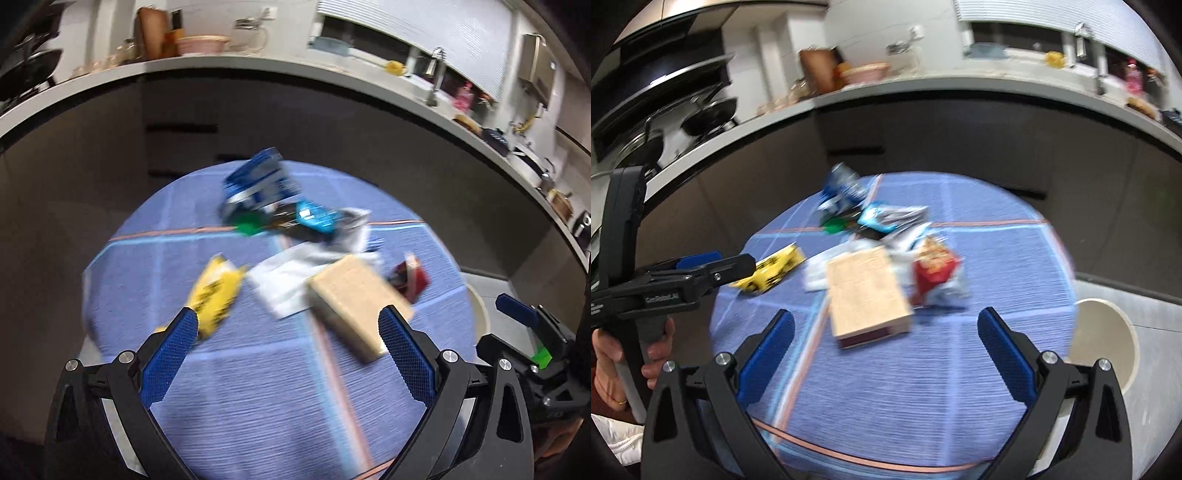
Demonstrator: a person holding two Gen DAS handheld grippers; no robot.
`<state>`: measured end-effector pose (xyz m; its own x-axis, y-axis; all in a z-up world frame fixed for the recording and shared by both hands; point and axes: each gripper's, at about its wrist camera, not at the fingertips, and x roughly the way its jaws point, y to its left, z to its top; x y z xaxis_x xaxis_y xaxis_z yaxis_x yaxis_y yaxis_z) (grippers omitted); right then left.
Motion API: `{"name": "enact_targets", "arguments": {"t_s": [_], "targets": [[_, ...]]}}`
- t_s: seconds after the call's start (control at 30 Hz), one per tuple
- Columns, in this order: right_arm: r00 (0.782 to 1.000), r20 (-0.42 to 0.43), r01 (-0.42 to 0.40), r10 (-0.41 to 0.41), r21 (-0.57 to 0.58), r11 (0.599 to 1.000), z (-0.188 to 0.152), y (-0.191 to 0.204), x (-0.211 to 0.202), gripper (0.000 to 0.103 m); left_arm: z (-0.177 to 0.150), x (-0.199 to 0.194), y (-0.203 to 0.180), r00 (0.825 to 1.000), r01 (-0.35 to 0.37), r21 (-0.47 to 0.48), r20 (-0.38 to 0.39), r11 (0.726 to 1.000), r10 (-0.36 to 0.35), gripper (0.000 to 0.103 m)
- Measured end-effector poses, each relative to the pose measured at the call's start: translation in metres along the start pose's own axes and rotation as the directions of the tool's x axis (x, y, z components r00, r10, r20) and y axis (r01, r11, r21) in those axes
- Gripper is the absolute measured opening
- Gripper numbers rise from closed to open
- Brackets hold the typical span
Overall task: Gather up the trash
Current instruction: 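Move both open grippers back over the table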
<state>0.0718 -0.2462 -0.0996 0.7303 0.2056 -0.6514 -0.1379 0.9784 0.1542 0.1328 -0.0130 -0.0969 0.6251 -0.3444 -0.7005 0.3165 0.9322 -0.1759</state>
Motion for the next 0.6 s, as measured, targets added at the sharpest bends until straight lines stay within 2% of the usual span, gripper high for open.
{"name": "enact_targets", "arguments": {"t_s": [0.13,0.27,0.37,0.5,0.6], "targets": [[0.996,-0.066,-0.067,0.066,-0.009,0.998,-0.002,0.019,0.028,0.100,-0.006,0.002,0.022,1.000,-0.013,-0.007,-0.003,1.000,0.013,0.094],[0.980,-0.123,-0.160,0.159,0.001,0.987,0.002,0.025,0.055,0.100,-0.004,0.010,0.039,1.000,0.000,-0.006,-0.014,1.000,0.000,0.094],[0.978,-0.149,-0.148,0.145,-0.011,0.989,0.009,0.026,0.075,0.100,-0.001,0.018,0.047,0.999,0.025,0.011,-0.023,1.000,-0.024,0.092],[0.980,-0.171,-0.113,0.103,-0.053,0.992,0.015,0.028,0.096,0.100,0.008,0.034,0.059,0.997,0.052,0.023,-0.061,0.998,-0.050,0.080],[0.981,-0.186,-0.080,0.064,-0.083,0.993,0.019,0.028,0.111,0.100,0.012,0.048,0.066,0.993,0.072,0.023,-0.095,0.997,-0.069,0.076]]}}
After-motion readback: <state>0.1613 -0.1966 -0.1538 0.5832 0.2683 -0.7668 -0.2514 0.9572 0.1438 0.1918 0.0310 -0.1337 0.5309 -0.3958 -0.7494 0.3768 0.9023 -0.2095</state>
